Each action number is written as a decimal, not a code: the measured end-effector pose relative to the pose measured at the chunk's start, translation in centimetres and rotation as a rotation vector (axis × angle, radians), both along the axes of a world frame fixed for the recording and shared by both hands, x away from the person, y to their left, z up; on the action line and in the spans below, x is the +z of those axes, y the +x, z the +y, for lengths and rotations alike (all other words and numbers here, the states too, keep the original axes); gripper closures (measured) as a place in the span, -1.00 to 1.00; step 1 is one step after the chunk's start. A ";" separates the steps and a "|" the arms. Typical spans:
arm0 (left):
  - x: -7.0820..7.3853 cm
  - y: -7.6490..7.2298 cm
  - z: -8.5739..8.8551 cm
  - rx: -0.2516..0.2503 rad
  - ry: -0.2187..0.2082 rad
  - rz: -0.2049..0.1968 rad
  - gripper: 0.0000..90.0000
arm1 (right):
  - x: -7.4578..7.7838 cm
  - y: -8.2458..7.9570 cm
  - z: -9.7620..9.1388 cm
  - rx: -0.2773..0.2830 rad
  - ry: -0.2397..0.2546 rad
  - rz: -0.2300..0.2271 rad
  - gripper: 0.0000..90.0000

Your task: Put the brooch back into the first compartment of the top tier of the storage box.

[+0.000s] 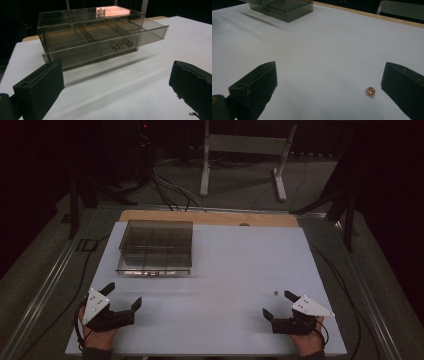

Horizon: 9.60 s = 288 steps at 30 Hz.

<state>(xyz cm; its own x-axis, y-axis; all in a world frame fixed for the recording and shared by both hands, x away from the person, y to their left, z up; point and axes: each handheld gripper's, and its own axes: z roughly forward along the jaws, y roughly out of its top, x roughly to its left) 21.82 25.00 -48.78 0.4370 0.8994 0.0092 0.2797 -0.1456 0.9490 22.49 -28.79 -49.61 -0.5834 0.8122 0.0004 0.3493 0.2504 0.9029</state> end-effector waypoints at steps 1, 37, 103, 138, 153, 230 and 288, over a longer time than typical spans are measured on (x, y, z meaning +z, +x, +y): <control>0.1 0.0 0.0 0.005 0.003 -0.006 -0.99 | 0.0 0.0 0.0 0.000 -0.002 -0.001 -0.98; -0.3 0.2 0.5 0.040 0.018 0.000 -0.99 | 1.8 0.6 0.1 -0.069 -0.032 0.048 -0.98; -1.2 0.5 -0.6 0.017 0.027 0.033 -0.99 | -1.0 9.5 -0.5 -0.194 -0.270 0.474 0.47; -1.1 0.5 -0.7 0.016 0.033 0.034 -0.99 | -0.3 8.9 -0.5 -0.181 -0.263 0.475 0.79; -1.1 0.5 -0.7 0.017 0.033 0.033 -0.99 | 1.1 8.6 -0.4 -0.171 -0.222 0.440 0.79; -1.4 0.6 -0.8 0.006 0.036 0.045 -0.99 | 9.5 12.6 10.2 0.037 -0.156 0.288 0.79; -1.5 0.7 -0.6 0.004 0.034 0.047 -0.99 | 13.5 18.0 24.7 0.265 -0.048 0.236 0.79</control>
<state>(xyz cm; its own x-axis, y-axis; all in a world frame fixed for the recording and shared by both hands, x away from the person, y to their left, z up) 22.53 24.44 -50.32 0.4342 0.9006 0.0195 0.3249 -0.1768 0.9291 40.46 -4.07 -36.08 -0.7619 0.6353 0.1259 0.4641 0.4000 0.7903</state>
